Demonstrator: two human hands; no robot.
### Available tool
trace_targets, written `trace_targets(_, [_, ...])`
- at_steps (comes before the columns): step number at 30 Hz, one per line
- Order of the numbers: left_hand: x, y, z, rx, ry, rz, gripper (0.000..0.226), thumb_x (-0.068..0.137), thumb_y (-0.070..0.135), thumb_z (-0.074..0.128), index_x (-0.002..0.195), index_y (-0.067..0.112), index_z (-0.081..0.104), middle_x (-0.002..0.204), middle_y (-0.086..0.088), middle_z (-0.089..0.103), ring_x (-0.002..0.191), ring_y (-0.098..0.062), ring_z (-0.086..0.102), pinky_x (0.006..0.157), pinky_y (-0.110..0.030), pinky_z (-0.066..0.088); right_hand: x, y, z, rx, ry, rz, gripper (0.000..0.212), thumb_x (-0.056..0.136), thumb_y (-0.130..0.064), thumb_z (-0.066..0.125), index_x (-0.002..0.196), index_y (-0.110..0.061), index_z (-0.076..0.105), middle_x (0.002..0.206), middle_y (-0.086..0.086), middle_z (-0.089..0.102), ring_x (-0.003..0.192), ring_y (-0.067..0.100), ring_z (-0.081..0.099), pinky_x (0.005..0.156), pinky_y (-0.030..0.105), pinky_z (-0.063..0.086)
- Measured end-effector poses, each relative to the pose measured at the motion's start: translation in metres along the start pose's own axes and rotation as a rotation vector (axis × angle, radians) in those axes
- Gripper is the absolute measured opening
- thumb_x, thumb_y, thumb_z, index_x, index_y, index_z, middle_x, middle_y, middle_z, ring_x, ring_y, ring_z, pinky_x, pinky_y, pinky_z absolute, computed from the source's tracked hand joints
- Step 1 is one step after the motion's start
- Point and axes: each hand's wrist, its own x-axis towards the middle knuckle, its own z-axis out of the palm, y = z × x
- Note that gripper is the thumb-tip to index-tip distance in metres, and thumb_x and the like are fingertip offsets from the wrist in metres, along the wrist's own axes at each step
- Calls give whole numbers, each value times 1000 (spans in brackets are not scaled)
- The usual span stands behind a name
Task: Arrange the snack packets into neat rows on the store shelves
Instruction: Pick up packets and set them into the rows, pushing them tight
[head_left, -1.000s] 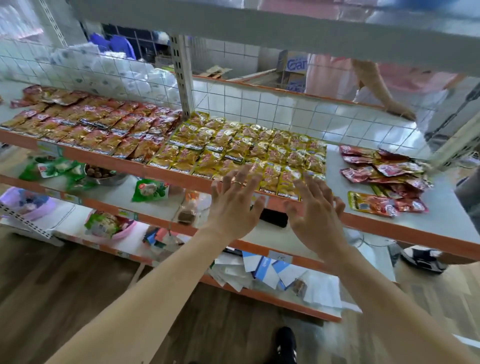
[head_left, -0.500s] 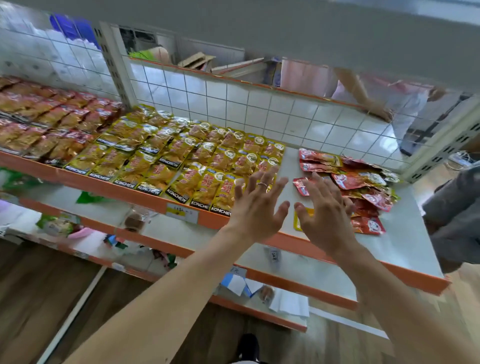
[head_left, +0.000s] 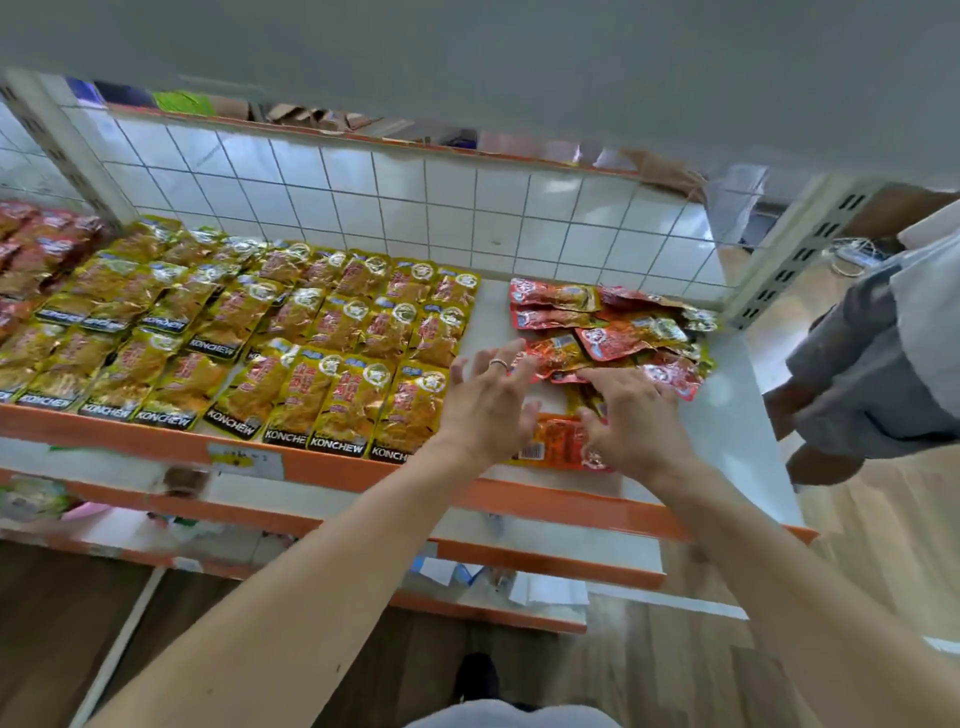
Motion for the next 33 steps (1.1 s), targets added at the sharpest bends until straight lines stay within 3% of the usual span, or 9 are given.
trace_targets(6, [24, 2, 2, 67, -150, -35, 64, 96, 53, 51, 153, 30, 31, 162, -2, 28, 145, -26, 27, 114, -54, 20, 11, 6, 6, -6, 66, 58, 44, 92, -23, 63, 134, -13, 59, 140, 3, 56, 136, 22, 42, 114, 46, 21])
trace_targets(13, [30, 9, -9, 340, 16, 163, 36, 97, 43, 47, 124, 20, 55, 113, -7, 64, 103, -28, 61, 93, -41, 36, 12, 9, 9, -34, 102, 50, 43, 90, -24, 64, 132, -20, 58, 127, 2, 55, 122, 25, 46, 94, 41, 25])
trace_targets(16, [26, 6, -16, 335, 26, 183, 26, 97, 34, 46, 112, 17, 59, 100, -7, 68, 91, -30, 65, 85, -37, 41, 14, 7, 10, -13, 105, 111, 61, 85, -18, 62, 143, -14, 43, 128, 5, 52, 120, 28, 43, 91, 42, 27])
trace_targets(18, [23, 0, -22, 211, 89, 112, 23, 96, 30, 48, 106, 14, 62, 91, -8, 70, 84, -31, 66, 77, -35, 44, 18, 2, 11, -35, 86, 162, 68, 83, -17, 61, 146, -11, 35, 128, 8, 48, 120, 29, 39, 90, 43, 27])
trace_targets(22, [15, -13, -39, -319, 241, -159, 19, 93, 23, 57, 81, 9, 61, 70, -8, 62, 62, -26, 58, 50, -30, 40, 24, -4, 10, -152, -24, 198, 66, 81, -17, 58, 142, -15, 32, 129, 12, 35, 121, 32, 28, 97, 46, 27])
trace_targets(24, [10, -17, -50, -616, 241, -267, 19, 94, 22, 58, 85, 5, 60, 76, -8, 66, 62, -24, 69, 50, -36, 55, 27, -3, 11, -200, -40, 166, 57, 81, -16, 57, 136, -17, 41, 130, 13, 32, 124, 33, 25, 98, 46, 26])
trace_targets(26, [0, -16, -61, -865, 163, -333, 13, 98, 14, 55, 96, 2, 58, 86, -13, 68, 61, -22, 74, 46, -38, 59, 30, 1, 13, -243, 29, 60, 42, 83, -13, 56, 125, -15, 56, 133, 13, 38, 126, 33, 28, 95, 47, 28])
trace_targets(30, [-17, -21, -66, -943, 87, -359, 9, 95, 11, 63, 102, 7, 61, 92, -11, 71, 61, -21, 74, 44, -26, 54, 34, 15, 15, -195, 137, -149, 32, 83, -4, 63, 112, -10, 73, 132, 9, 60, 122, 33, 47, 90, 45, 35])
trace_targets(33, [-30, -31, -69, -962, 130, -392, 3, 90, 14, 71, 91, 14, 68, 74, 9, 69, 53, -4, 63, 44, -17, 42, 31, 18, 13, -51, 309, -218, 27, 93, -16, 58, 116, -12, 72, 128, 8, 66, 113, 34, 56, 90, 47, 41])
